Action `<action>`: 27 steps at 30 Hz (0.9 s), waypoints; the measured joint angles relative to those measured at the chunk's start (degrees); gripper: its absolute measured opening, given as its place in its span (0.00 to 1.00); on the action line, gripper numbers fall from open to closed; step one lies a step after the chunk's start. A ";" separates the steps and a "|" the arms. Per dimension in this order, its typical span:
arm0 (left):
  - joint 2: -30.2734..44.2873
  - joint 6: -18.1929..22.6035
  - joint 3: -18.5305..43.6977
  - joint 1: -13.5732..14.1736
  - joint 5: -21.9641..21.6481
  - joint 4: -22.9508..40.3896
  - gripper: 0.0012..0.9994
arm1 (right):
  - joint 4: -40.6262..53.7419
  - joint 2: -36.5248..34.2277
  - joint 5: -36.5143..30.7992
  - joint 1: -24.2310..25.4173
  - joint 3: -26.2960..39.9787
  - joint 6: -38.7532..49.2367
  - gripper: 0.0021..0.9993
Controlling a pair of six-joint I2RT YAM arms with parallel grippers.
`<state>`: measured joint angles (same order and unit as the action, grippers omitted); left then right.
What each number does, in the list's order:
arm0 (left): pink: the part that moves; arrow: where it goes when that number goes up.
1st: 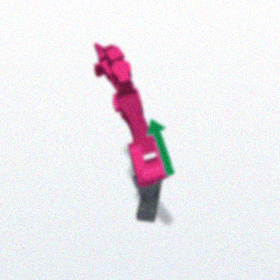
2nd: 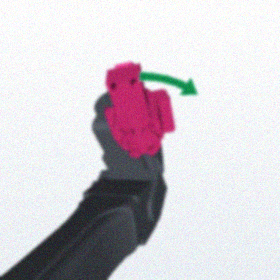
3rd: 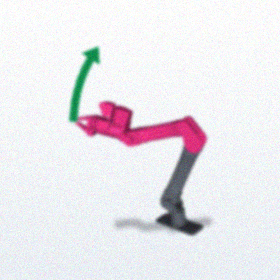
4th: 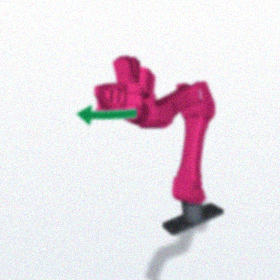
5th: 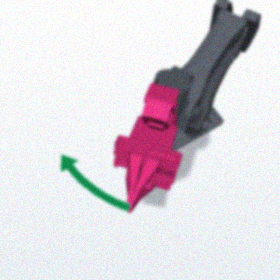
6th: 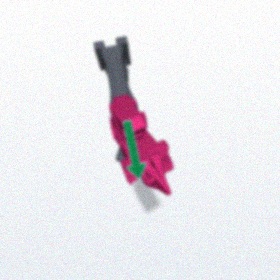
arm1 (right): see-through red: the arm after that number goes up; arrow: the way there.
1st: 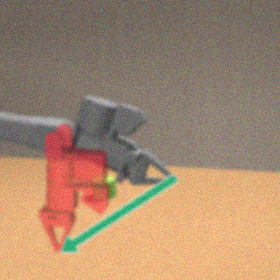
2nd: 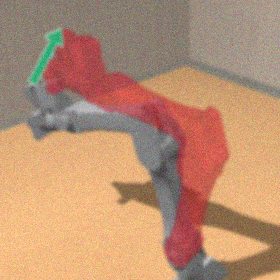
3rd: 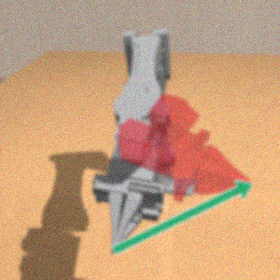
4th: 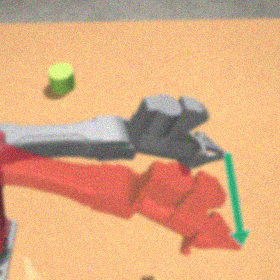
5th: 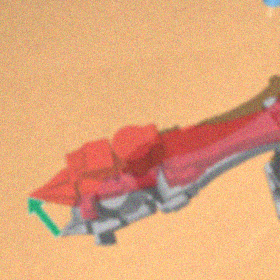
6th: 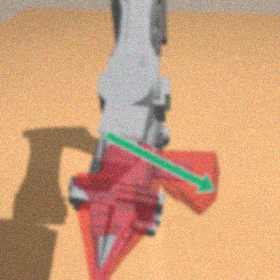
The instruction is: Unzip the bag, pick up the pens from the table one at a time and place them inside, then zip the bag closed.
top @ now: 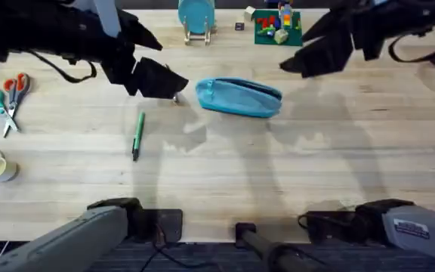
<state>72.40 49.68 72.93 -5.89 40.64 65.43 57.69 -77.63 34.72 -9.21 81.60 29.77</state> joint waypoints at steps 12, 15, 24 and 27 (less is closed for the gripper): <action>-4.11 -8.60 0.00 -0.04 -2.81 3.57 0.99 | 2.56 4.45 -3.02 0.02 0.00 4.91 0.64; -4.17 -9.06 0.00 -0.04 -2.97 4.26 0.99 | 2.61 5.16 -3.47 0.02 0.00 7.13 0.55; -4.17 -9.47 0.00 -0.04 -2.99 4.16 0.99 | 5.07 5.25 -3.87 0.02 0.00 9.51 0.24; -4.17 -9.49 0.00 -0.04 -2.99 3.91 0.99 | 5.47 5.25 -3.89 0.02 0.00 9.69 0.05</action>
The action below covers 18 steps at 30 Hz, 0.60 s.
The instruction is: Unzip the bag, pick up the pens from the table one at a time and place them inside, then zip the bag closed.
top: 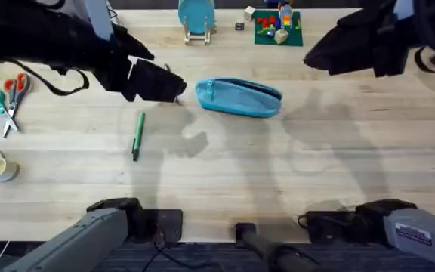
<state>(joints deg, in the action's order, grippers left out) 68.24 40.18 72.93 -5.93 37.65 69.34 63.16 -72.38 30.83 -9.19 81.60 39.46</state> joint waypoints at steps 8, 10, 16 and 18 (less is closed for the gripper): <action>0.01 -0.11 0.00 0.00 0.00 -0.09 0.99 | -0.02 0.00 0.00 0.00 0.00 0.02 0.03; 0.00 -0.13 0.00 0.00 0.00 -0.09 0.99 | 0.00 0.00 0.00 0.00 0.00 0.02 0.03; 0.01 -0.13 0.00 0.00 0.00 -0.11 0.99 | -0.02 0.00 0.00 0.00 0.00 0.02 0.03; 0.01 -0.13 0.00 0.00 0.00 -0.15 0.99 | -0.02 0.00 0.00 0.00 0.00 0.31 0.03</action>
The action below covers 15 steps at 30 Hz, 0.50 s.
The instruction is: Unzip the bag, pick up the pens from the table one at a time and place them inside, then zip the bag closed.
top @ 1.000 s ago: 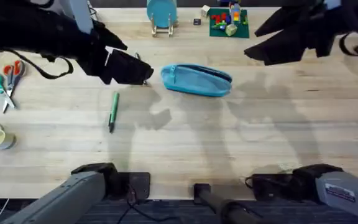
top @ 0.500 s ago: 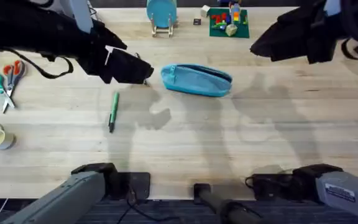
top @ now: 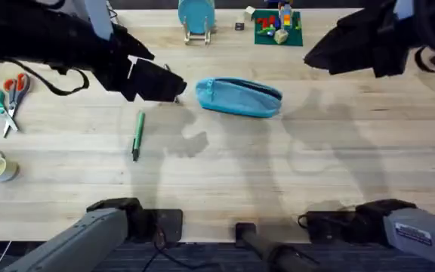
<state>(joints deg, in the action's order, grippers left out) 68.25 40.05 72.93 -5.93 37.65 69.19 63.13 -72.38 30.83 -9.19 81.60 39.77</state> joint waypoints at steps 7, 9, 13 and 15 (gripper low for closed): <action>-0.01 0.00 0.00 0.00 0.00 -0.39 0.99 | 0.00 -0.41 0.01 0.00 0.02 4.70 0.03; -0.02 0.00 0.00 0.00 0.00 -0.39 0.99 | -0.02 -1.13 0.00 0.00 0.02 5.75 0.03; 0.00 0.00 0.00 0.00 0.00 -0.39 0.99 | -0.04 -3.73 0.00 0.00 0.02 6.87 0.03; 0.00 0.00 0.00 0.00 0.00 -0.40 0.99 | -0.04 -5.13 0.00 0.00 0.02 7.14 0.03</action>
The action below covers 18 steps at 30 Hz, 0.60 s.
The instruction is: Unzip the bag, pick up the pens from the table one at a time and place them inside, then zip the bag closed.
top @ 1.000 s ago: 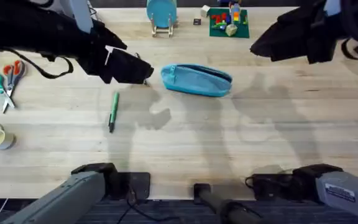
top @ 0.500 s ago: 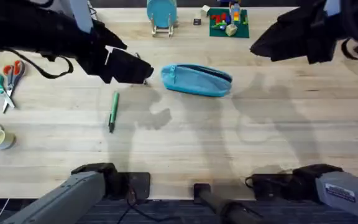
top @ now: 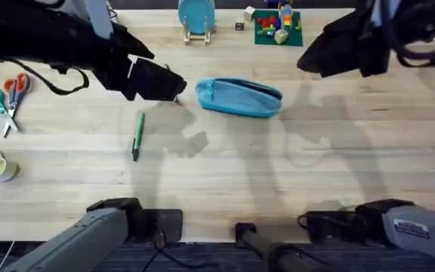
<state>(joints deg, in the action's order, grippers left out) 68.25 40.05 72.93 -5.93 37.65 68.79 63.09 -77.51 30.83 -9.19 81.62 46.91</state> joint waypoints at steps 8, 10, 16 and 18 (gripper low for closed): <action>-0.01 0.00 0.00 0.00 0.00 0.00 0.99 | -0.02 -4.64 0.00 0.00 0.00 1.90 0.03; 0.00 0.00 0.00 0.00 0.00 0.00 0.99 | -0.04 -5.75 0.00 0.00 0.00 2.24 0.03; -0.02 0.00 0.00 0.00 0.00 -0.01 0.99 | -0.07 -9.06 0.00 0.00 0.00 2.50 0.03; -0.01 0.00 0.00 0.00 0.00 -0.01 0.99 | -0.07 -10.02 0.00 0.00 0.00 2.52 0.03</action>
<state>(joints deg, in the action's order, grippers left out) 68.24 40.05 72.93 -5.93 37.65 68.78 63.02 -87.54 30.83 -9.19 81.62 49.43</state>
